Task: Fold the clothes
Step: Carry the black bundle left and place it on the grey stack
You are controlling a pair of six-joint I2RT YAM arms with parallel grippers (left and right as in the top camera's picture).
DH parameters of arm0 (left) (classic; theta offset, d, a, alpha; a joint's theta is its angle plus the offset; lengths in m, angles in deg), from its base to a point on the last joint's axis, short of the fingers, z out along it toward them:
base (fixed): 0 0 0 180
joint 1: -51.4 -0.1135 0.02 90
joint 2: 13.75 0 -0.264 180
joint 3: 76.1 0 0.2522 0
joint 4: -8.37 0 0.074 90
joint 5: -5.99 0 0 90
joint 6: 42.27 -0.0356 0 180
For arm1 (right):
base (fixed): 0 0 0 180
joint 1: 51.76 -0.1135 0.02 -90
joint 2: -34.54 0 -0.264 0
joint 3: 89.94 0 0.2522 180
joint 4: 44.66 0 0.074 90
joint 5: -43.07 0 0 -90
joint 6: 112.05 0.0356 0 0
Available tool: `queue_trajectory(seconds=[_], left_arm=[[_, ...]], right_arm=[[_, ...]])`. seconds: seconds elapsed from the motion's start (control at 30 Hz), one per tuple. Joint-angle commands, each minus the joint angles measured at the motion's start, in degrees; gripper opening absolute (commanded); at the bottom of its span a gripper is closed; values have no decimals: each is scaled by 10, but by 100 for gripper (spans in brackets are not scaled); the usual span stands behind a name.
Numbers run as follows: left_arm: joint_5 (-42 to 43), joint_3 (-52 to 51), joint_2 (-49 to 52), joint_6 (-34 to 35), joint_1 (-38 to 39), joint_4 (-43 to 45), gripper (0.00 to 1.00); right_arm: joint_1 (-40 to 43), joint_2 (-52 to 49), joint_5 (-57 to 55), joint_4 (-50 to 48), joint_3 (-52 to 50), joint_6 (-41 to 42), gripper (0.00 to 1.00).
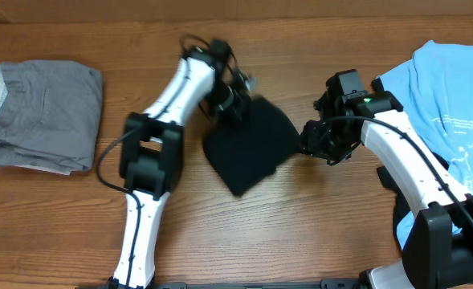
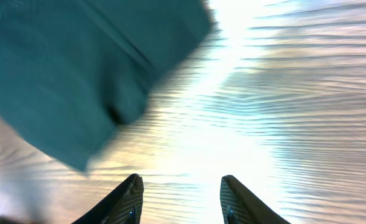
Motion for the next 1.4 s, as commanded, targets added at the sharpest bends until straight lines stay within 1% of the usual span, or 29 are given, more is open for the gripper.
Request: queue_trajectory(seconds=[0.0, 0.1, 0.3, 0.57, 0.67, 0.73, 0.97, 1.13, 1.27, 1.37], left_arm=[[-45, 110, -22, 51, -81, -22, 4], [-66, 177, -35, 55, -135, -56, 4], [-96, 244, -62, 64, -216, -79, 4], [-103, 259, -118, 76, -329, -80, 4], [-103, 259, -122, 76, -363, -84, 4], [-104, 259, -122, 76, -407, -94, 4], [-153, 257, -121, 76, -462, -86, 4], [-164, 249, -112, 75, -482, -76, 4], [-193, 248, -96, 76, -499, -64, 4], [-193, 247, -80, 76, -510, -50, 4]], right_arm=[[26, -3, -39, -1, 2, 0, 44], [43, -3, -39, -1, 2, 0, 43], [52, -3, -55, 1, 2, -2, 43], [53, -3, -64, 3, 2, -2, 44], [53, -3, -64, 3, 2, -2, 43], [53, -3, -64, 4, 2, -2, 44], [53, -3, -64, 11, 2, -2, 44], [53, -3, -64, 12, 2, -1, 44], [53, -3, -64, 14, 2, -1, 44], [53, -3, -64, 14, 2, -1, 43]])
